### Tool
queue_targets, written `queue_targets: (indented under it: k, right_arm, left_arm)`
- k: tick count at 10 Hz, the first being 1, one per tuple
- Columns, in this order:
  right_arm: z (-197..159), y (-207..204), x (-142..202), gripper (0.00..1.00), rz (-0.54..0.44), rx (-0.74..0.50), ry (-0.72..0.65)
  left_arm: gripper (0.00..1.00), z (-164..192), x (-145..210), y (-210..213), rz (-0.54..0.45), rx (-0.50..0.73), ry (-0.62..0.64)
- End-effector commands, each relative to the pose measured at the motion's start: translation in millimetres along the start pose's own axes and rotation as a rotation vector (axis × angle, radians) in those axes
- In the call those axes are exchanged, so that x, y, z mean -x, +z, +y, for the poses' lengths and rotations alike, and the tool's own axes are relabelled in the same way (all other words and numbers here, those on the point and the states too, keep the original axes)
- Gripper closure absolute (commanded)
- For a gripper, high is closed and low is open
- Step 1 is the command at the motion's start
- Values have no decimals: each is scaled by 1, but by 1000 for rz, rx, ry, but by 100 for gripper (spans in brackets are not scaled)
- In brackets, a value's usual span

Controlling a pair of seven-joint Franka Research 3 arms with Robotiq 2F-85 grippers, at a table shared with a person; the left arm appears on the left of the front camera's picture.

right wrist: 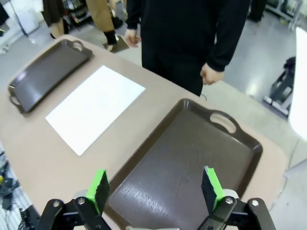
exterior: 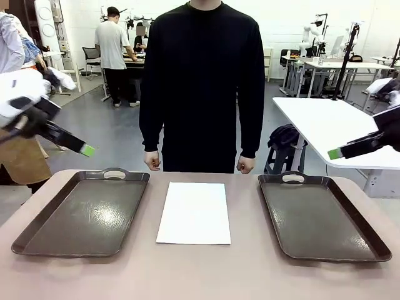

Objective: Sort the A4 documents.
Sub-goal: Receive the A4 Paper.

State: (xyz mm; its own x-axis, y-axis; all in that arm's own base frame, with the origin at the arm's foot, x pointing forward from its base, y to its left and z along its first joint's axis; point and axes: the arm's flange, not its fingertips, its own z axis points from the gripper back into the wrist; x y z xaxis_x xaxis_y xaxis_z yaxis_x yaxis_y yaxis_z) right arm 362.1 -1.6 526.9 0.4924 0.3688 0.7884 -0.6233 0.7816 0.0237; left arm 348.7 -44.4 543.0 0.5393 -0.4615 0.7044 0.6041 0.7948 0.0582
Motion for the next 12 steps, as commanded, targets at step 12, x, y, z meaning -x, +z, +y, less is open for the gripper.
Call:
queue_targets:
  k: [12]
  right_arm:
    - [3, -6, 6, 0, 46, -41, 26]
  left_arm:
    - [0, -4, 11, 20, 26, 87, 28]
